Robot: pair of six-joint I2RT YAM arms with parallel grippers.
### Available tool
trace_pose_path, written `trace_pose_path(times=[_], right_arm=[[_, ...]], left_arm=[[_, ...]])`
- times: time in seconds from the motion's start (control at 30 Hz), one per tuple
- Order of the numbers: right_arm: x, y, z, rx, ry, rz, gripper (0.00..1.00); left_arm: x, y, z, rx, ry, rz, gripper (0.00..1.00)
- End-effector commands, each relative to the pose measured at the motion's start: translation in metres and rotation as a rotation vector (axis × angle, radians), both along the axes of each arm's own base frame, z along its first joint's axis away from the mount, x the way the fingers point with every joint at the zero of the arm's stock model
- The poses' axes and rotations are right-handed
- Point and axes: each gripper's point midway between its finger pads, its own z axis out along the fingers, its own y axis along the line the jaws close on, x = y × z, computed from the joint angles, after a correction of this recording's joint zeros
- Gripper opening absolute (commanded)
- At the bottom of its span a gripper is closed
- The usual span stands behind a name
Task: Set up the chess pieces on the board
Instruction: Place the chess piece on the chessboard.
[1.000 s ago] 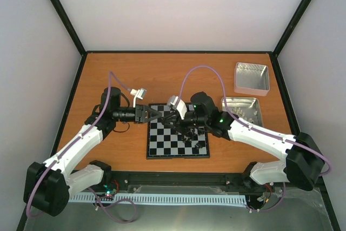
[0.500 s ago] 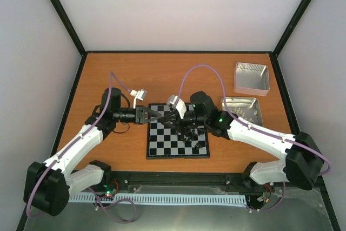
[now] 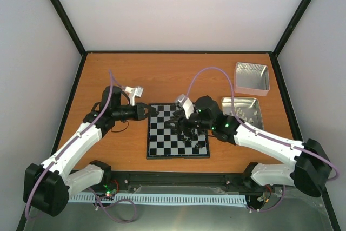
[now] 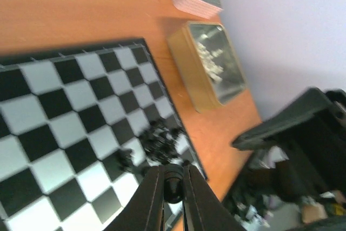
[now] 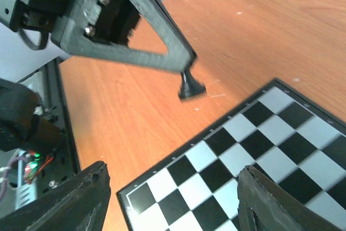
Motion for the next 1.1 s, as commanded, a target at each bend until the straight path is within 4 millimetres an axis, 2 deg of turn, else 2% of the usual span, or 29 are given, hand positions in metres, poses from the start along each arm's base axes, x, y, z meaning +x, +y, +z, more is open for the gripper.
trace_pose_path(times=[0.0,0.2,0.3,0.4,0.53,0.6,0.7,0.8,0.9,1.07], right_arm=[[0.018,-0.029,0.000,0.017,0.041,-0.245,0.66],[0.033,-0.092,-0.024,-0.107,0.122,-0.591,0.70],[0.029,-0.122,-0.033,-0.165,0.168,-0.715,0.70],[0.033,-0.144,-0.028,-0.170,0.154,-0.810,0.72],[0.053,-0.162,-0.014,-0.133,0.159,-0.913,0.72],[0.062,-0.164,-0.012,-0.129,0.159,-0.930,0.73],[0.068,-0.160,-0.024,-0.159,0.184,-0.910,0.73],[0.068,-0.145,-0.035,-0.175,0.153,-0.806,0.72],[0.069,-0.142,-0.045,-0.175,0.143,-0.788,0.72],[0.072,-0.140,-0.057,-0.188,0.163,-0.804,0.73]], left_arm=[[0.036,0.030,0.003,0.230,-0.159,0.172,0.01],[0.053,0.043,0.012,0.305,-0.249,0.246,0.01],[0.058,0.044,0.019,0.307,-0.283,0.259,0.01],[0.064,0.047,0.025,0.310,-0.308,0.285,0.01],[0.076,0.051,0.031,0.337,-0.312,0.325,0.01],[0.083,0.051,0.028,0.359,-0.308,0.341,0.01],[0.096,0.044,0.023,0.423,-0.299,0.365,0.01],[0.100,0.019,0.016,0.466,-0.289,0.328,0.01],[0.100,-0.003,-0.002,0.526,-0.256,0.286,0.01],[0.106,-0.018,-0.033,0.616,-0.194,0.260,0.01]])
